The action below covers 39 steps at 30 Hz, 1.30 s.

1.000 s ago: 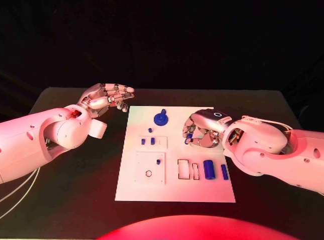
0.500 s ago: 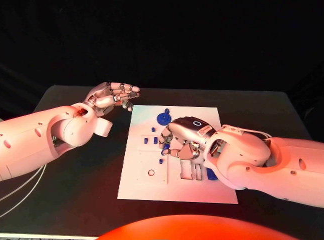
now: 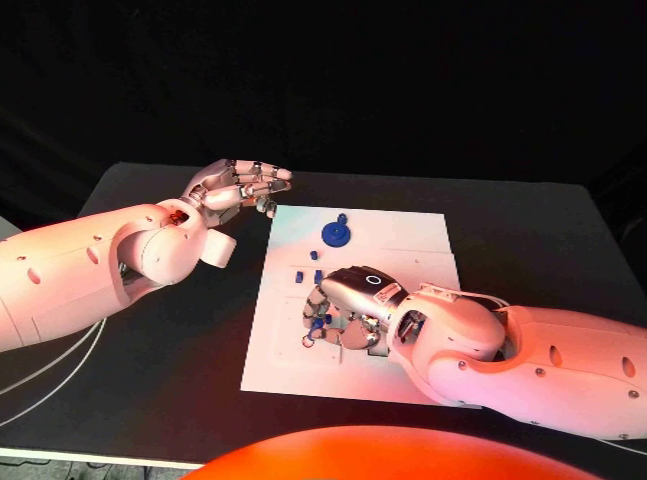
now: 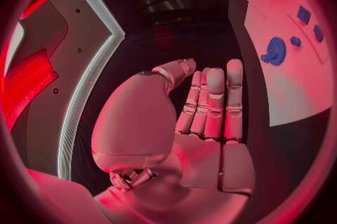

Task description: Assemble the parts on the task board

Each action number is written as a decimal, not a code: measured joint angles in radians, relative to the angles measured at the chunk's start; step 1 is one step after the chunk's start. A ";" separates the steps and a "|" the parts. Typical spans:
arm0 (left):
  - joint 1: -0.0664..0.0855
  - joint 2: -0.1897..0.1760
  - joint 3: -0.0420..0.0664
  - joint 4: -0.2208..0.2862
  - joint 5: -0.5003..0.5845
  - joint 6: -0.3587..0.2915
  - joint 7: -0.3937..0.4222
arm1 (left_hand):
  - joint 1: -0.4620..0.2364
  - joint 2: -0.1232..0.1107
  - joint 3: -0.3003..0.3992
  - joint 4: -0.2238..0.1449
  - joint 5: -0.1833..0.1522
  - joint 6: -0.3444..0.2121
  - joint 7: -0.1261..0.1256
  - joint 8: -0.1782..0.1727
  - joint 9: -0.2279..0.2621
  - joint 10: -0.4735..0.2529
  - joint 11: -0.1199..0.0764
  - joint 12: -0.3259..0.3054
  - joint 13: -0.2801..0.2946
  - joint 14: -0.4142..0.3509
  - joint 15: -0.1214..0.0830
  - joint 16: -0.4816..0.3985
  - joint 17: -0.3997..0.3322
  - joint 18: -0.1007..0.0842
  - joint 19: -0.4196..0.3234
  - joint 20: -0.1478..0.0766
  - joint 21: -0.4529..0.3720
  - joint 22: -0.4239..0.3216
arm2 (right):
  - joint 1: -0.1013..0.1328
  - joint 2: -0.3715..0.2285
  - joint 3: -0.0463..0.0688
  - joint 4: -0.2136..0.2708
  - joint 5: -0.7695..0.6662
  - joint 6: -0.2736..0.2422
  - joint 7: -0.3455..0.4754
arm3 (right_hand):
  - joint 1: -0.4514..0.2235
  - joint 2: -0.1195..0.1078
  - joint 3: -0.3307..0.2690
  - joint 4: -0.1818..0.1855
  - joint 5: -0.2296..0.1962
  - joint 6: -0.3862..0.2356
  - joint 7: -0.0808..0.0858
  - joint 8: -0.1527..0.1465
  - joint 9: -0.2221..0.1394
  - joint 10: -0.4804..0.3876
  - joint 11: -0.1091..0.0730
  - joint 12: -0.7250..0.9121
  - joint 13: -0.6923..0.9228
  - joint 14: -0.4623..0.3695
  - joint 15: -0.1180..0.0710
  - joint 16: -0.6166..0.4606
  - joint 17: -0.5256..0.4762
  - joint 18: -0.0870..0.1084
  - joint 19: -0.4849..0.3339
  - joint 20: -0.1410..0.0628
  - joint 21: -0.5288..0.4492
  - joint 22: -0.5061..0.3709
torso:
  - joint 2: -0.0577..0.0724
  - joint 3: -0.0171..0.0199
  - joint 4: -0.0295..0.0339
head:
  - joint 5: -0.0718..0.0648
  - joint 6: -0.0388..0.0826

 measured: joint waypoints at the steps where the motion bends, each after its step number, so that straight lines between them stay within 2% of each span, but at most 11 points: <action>1: 0.000 0.000 0.000 0.000 0.000 0.000 0.000 | 0.000 0.000 0.000 0.000 0.000 0.000 0.000 0.000 0.000 0.000 0.000 0.000 0.000 0.000 0.000 0.000 0.000 0.000 0.000 0.000 0.000 0.000 | -0.005 0.003 0.000 -0.006 -0.004 0.000 0.002 | 0.000 0.000 0.000 0.000 0.000 0.000 0.000 0.000 0.000 0.000 0.000 0.000 0.000 0.000 0.000 0.000 0.000 0.000 0.000 0.000 0.000 0.000 | 0.000 0.0000 -0.0002 | 0.003 -0.001; 16: 0.000 0.001 0.000 0.000 0.000 0.001 0.000 | 0.000 0.000 0.000 0.000 0.000 0.000 0.000 0.005 0.000 0.000 0.000 0.000 0.000 0.000 0.000 0.000 0.000 0.000 0.000 0.000 0.000 0.000 | -0.034 0.020 0.000 -0.033 -0.037 -0.013 0.006 | -0.004 -0.004 0.000 0.000 0.001 0.000 0.000 0.000 0.002 0.000 0.000 -0.007 0.002 0.000 0.000 0.000 0.000 0.000 0.000 0.000 0.000 0.000 | 0.001 0.0016 -0.0008 | 0.018 -0.014; 28: 0.000 0.000 0.000 0.000 0.001 0.002 0.000 | 0.000 0.000 0.000 0.000 0.000 0.000 0.000 0.005 0.000 0.000 0.000 0.000 0.000 0.000 0.000 0.000 0.000 0.000 0.000 0.000 0.000 0.000 | -0.043 0.035 0.001 -0.047 -0.048 -0.033 0.005 | -0.011 -0.011 0.003 -0.003 0.004 0.000 0.000 -0.001 0.005 0.000 0.000 -0.003 0.049 0.001 0.001 0.000 0.000 0.000 0.000 0.000 0.000 0.001 | 0.000 0.0003 -0.0006 | 0.022 -0.017; 39: 0.000 -0.003 0.000 0.001 0.001 0.003 0.000 | 0.000 0.000 0.000 0.000 0.000 -0.004 0.004 0.005 0.000 0.000 0.000 0.000 0.000 0.000 0.000 0.000 0.000 0.000 0.000 0.000 0.000 -0.001 | -0.047 0.039 0.000 -0.054 -0.052 -0.037 0.002 | -0.013 -0.013 0.003 -0.003 0.004 0.000 0.000 0.003 0.005 -0.001 -0.001 -0.004 0.046 0.002 0.002 0.000 0.002 0.000 0.000 0.000 0.000 0.000 | 0.000 -0.0002 -0.0007 | 0.019 -0.022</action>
